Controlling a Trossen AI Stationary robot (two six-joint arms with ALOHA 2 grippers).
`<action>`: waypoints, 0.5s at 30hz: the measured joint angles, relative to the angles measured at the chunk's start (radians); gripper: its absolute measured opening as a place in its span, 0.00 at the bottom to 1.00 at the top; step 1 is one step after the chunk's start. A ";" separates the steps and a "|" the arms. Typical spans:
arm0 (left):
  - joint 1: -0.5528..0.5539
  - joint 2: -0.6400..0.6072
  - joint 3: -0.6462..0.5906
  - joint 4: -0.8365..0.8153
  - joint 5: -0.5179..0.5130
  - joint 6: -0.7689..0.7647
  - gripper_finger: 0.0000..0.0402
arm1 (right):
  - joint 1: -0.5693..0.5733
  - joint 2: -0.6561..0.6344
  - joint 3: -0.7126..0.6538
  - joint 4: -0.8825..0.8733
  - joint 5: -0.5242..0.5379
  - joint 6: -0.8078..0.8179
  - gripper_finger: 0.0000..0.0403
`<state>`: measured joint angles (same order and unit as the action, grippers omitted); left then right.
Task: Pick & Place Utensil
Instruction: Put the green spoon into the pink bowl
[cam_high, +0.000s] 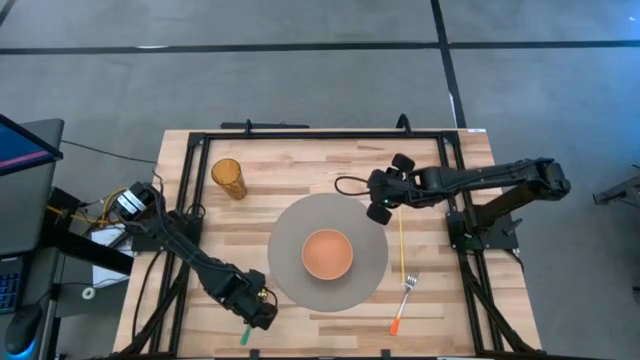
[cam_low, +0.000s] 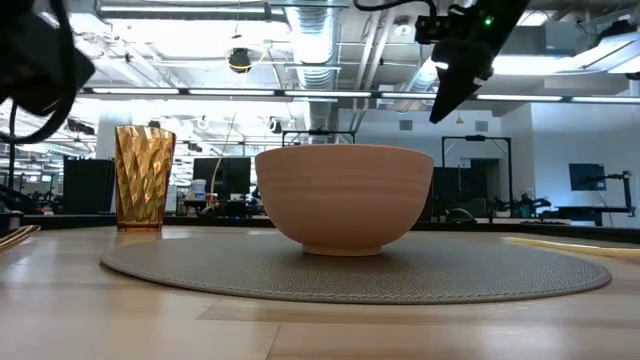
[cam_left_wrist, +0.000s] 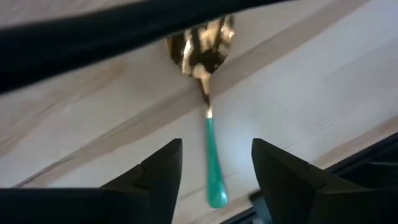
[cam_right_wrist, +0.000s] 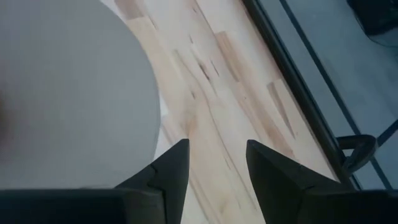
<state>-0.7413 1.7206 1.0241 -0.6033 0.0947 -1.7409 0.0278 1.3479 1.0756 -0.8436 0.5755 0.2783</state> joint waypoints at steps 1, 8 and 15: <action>-0.001 0.000 -0.012 0.009 0.000 0.000 0.49 | -0.004 0.000 0.000 0.000 0.000 0.000 0.38; 0.002 0.000 -0.060 0.080 -0.037 0.013 0.46 | -0.009 0.000 0.000 0.000 -0.006 0.003 0.37; -0.009 0.000 -0.106 0.137 -0.043 0.016 0.43 | -0.008 0.000 0.000 0.000 -0.074 0.019 0.36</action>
<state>-0.7502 1.7210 0.9181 -0.4665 0.0518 -1.7249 0.0201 1.3479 1.0756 -0.8438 0.5013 0.2976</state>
